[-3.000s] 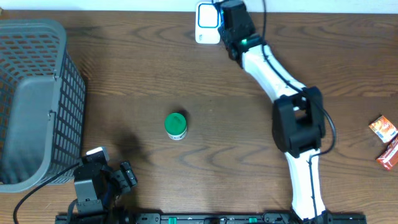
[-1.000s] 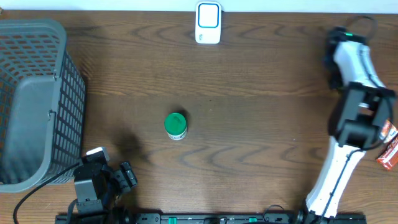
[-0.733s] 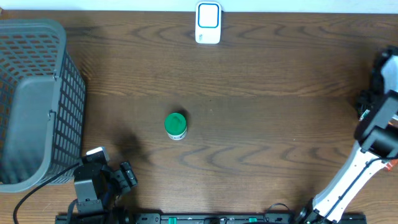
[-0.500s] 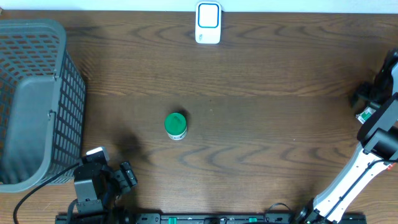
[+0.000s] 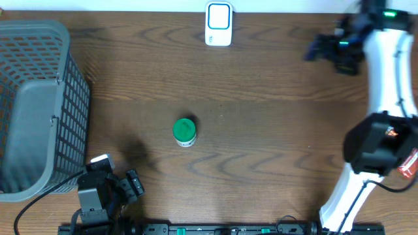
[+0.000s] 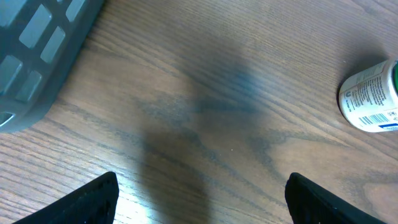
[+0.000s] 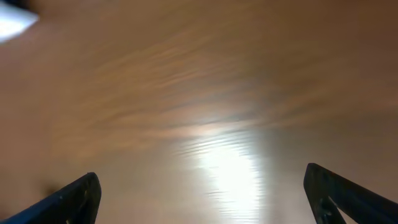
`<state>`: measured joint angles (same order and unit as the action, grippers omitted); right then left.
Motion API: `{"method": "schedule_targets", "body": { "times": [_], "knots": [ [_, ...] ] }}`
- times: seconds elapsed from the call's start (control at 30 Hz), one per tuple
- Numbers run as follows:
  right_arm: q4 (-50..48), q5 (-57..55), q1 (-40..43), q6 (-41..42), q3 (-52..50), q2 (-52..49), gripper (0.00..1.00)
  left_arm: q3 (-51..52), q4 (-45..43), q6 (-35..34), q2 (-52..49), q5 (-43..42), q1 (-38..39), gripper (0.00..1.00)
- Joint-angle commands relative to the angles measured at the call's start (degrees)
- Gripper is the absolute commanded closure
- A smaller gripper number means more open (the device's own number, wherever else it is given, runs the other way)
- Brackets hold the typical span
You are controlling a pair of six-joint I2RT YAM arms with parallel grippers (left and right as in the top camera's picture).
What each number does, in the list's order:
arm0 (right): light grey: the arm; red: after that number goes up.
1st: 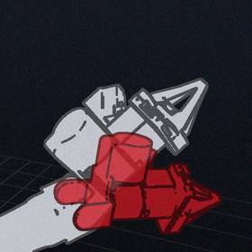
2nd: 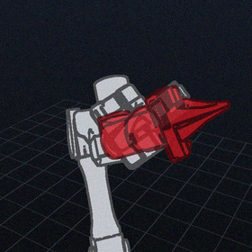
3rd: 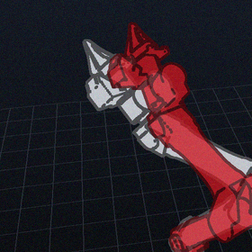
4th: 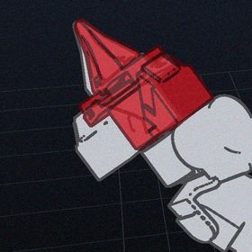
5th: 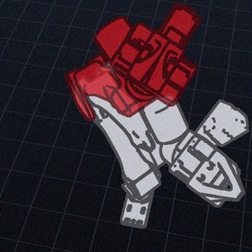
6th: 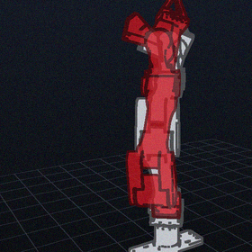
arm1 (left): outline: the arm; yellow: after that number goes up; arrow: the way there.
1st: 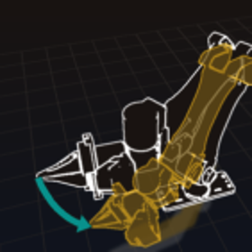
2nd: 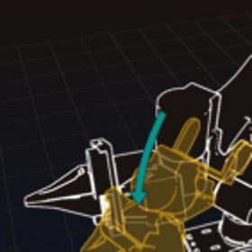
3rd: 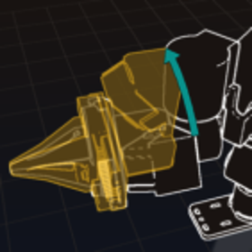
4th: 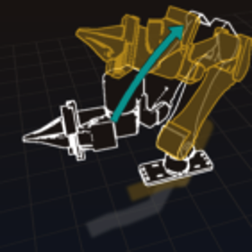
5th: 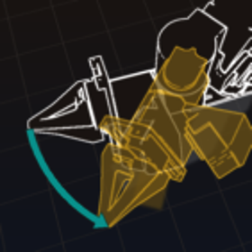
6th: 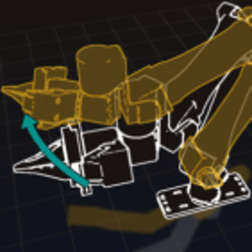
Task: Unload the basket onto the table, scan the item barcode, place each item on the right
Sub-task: 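Move the Panadol box to the right table edge and release it, then reach the right gripper down to the green-capped jar and grasp it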
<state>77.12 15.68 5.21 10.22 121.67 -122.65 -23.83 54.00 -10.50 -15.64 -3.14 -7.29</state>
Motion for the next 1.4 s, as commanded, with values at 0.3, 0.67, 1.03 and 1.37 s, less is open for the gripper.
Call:
{"method": "schedule_targets", "body": {
  "times": [0.3,0.67,1.03,1.37],
  "knots": [
    [-2.60,7.39,-30.64,16.44,-1.42,-0.70,0.01,-0.37,0.17,0.33,0.13,-0.48,-0.04,0.14],
    [-1.27,-10.03,-48.22,46.73,-1.42,-1.84,0.01,-0.37,0.17,0.33,0.13,-0.48,-0.04,0.14],
    [0.70,-9.92,-49.96,50.60,-1.42,-8.81,0.01,-0.37,0.17,0.33,0.13,-0.48,-0.02,0.14],
    [-3.89,-8.52,-52.50,52.13,-1.42,-10.99,0.01,-0.37,0.17,0.31,0.13,-0.48,-0.04,0.14]
  ]
}}
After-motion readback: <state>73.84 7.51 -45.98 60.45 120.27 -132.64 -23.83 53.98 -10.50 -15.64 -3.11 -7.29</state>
